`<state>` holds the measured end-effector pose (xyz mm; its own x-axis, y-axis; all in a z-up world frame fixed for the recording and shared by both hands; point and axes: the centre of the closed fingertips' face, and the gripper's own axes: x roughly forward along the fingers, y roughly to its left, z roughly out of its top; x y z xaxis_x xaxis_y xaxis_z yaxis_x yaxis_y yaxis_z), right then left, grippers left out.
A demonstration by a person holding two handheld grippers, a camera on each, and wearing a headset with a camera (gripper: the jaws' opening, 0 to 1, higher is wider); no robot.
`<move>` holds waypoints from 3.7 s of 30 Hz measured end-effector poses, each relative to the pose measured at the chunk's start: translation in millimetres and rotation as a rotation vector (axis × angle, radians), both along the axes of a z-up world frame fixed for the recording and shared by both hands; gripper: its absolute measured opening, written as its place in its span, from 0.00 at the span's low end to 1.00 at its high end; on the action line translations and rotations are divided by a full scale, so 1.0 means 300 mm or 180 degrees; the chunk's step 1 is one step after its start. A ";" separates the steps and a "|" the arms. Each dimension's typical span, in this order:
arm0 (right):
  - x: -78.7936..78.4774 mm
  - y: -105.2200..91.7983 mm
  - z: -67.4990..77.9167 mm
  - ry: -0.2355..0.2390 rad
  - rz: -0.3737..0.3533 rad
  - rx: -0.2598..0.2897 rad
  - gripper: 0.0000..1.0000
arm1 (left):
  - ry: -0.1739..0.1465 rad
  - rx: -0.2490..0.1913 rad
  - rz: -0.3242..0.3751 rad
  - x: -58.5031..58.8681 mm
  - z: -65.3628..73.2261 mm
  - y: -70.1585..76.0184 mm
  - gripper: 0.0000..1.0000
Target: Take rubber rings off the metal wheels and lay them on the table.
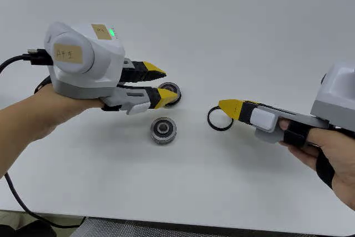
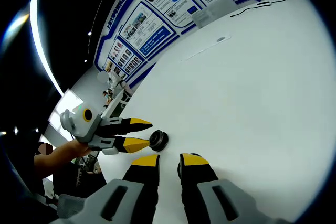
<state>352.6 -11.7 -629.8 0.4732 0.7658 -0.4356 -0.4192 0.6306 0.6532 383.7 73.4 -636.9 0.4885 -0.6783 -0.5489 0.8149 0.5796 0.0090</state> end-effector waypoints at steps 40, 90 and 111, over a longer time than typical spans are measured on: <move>0.034 0.096 0.019 0.0068 0.0077 0.0319 0.15 | -0.0003 0.0166 -0.0123 -0.008 -0.049 0.003 0.13; 0.069 0.338 -0.001 0.0134 0.0730 0.0683 0.59 | -0.0002 0.0109 -0.0205 -0.010 -0.046 0.005 0.13; 0.031 0.311 -0.021 0.0295 0.0908 0.0620 0.52 | 0.0003 0.0113 -0.0211 -0.013 -0.046 0.004 0.13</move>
